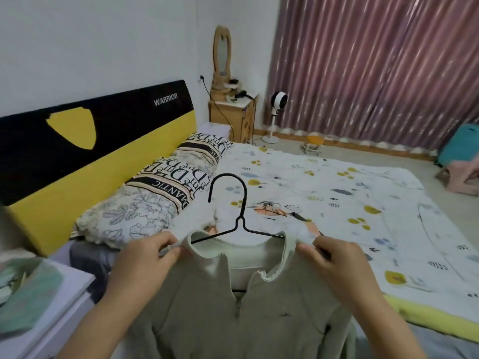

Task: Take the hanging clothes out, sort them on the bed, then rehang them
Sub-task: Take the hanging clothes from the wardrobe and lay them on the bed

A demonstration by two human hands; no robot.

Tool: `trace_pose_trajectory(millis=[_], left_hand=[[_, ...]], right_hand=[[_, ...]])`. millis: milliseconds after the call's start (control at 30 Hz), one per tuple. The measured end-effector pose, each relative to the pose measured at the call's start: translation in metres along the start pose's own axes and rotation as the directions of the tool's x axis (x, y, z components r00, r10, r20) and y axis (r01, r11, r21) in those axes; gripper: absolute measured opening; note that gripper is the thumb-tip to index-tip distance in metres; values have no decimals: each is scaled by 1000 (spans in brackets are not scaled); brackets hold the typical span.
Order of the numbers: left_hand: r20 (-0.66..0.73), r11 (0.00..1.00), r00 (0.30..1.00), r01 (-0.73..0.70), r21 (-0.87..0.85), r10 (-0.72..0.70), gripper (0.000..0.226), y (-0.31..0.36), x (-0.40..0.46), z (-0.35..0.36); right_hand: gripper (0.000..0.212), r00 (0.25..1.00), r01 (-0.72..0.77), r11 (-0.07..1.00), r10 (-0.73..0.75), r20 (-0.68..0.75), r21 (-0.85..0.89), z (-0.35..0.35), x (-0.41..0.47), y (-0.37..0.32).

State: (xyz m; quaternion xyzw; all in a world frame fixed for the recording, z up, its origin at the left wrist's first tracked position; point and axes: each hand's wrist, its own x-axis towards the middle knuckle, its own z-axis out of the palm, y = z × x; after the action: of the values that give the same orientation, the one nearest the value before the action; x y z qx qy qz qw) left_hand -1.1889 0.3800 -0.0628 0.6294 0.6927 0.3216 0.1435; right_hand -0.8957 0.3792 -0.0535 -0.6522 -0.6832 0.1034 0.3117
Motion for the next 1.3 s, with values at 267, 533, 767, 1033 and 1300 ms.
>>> trace_pose_trajectory(millis=[267, 533, 767, 1033, 1300], left_hand=[[106, 994, 992, -61, -92, 71, 26, 13, 115, 73], [146, 995, 986, -67, -79, 78, 18, 14, 238, 149], [211, 992, 972, -88, -91, 106, 14, 22, 312, 210], [319, 999, 948, -27, 42, 12, 21, 6, 396, 313], [363, 938, 930, -76, 340, -56, 27, -23, 458, 444]], right_hand=[[44, 988, -147, 988, 144, -59, -54, 17, 79, 44], [29, 960, -280, 958, 281, 2, -57, 53, 173, 75], [15, 933, -355, 934, 357, 43, -38, 91, 248, 128], [19, 900, -425, 904, 428, 77, -52, 165, 341, 217], [20, 868, -393, 869, 458, 189, -302, 252, 408, 318]])
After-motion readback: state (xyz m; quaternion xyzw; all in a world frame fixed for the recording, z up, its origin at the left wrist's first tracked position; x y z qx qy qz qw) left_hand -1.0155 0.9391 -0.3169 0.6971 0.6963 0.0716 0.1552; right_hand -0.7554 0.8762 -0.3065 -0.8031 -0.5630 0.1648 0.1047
